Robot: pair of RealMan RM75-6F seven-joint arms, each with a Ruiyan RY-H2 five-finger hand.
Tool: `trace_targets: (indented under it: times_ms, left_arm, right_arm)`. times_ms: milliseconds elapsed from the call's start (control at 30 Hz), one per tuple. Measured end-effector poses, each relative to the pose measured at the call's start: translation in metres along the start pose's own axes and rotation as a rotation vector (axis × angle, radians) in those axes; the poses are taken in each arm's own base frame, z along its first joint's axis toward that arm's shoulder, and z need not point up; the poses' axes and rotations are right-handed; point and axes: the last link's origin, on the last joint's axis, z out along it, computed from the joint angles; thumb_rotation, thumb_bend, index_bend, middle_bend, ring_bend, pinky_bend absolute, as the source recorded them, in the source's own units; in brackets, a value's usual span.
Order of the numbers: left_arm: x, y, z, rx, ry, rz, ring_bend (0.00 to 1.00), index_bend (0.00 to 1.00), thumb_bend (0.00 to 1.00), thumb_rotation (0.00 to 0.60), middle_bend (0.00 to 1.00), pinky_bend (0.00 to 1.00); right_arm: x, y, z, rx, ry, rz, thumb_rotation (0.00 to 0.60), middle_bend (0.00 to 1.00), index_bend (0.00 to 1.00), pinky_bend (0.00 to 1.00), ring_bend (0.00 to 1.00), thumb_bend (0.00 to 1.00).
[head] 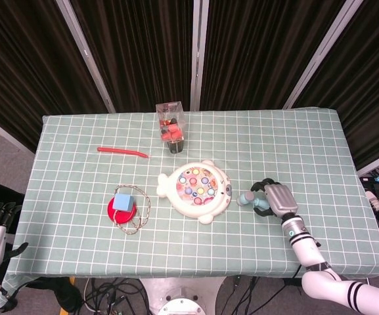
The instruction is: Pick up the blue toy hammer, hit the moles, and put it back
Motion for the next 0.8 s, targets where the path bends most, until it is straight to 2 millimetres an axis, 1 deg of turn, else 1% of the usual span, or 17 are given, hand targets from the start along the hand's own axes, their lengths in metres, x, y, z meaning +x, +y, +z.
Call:
trace_targets:
  times_ms: [133, 367, 800]
  left_arm:
    - [-0.001, -0.001, 0.000, 0.001, 0.000, 0.000, 0.10, 0.20, 0.00, 0.600, 0.14, 0.05]
    - [-0.003, -0.004, -0.001, 0.006, -0.004, -0.003, 0.10, 0.20, 0.00, 0.600, 0.14, 0.05]
    - [-0.006, -0.006, -0.001, 0.008, -0.007, -0.008, 0.10, 0.20, 0.00, 0.600, 0.14, 0.05]
  right_arm:
    - [-0.004, -0.003, 0.004, -0.004, -0.003, 0.000, 0.600, 0.35, 0.41, 0.30, 0.22, 0.18]
    - [-0.008, -0.006, 0.007, -0.009, -0.006, -0.010, 0.600, 0.39, 0.45, 0.31, 0.26, 0.19]
    - [-0.013, -0.007, 0.010, -0.015, -0.014, -0.006, 0.600, 0.44, 0.48, 0.32, 0.31, 0.24]
